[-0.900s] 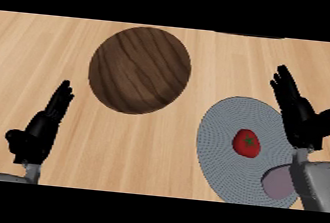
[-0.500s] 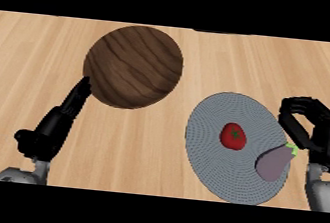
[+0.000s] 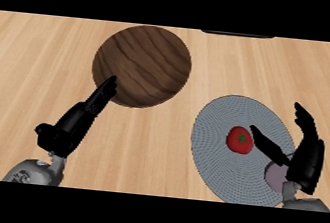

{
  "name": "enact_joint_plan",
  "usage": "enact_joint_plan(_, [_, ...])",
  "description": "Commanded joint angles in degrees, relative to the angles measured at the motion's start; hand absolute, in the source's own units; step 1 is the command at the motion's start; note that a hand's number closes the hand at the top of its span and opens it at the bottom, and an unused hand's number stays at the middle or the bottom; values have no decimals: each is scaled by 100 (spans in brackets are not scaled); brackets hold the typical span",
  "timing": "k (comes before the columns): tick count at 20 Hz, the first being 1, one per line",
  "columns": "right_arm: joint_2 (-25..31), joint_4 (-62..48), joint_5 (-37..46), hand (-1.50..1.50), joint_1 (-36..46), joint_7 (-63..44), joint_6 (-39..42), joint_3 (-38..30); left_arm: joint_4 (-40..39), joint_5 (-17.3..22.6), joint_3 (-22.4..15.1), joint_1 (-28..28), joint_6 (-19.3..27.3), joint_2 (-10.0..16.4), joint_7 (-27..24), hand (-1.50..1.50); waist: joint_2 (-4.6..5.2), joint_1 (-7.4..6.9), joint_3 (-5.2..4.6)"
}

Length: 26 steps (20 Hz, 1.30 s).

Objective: Pick the tomato from the placemat and place it in the bowl

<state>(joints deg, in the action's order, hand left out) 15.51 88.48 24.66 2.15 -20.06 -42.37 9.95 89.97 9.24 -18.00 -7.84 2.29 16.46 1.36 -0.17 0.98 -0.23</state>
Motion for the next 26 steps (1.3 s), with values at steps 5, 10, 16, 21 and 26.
enact_joint_plan(5, [1196,236,1034,-150,349,-2701,2291,432,21,-12,-16,-87,-93,-22,45,0,-5,-70,-26])
enact_joint_plan(10, [1139,530,-78,-150,895,-4099,4302,785,-6,-68,-133,-115,-38,-177,58,0,4,-182,-18])
enact_joint_plan(16, [887,771,-1303,-150,2002,-5962,5479,481,-14,25,70,-155,-216,25,108,0,7,-197,-2])
enact_joint_plan(21, [906,385,-1767,-150,2518,-6500,5591,418,105,41,-24,58,-323,-14,34,0,-1,-218,4])
enact_joint_plan(26, [791,191,-1677,-150,2550,-6510,5348,742,193,31,-11,186,-312,-55,86,0,-12,-167,9])
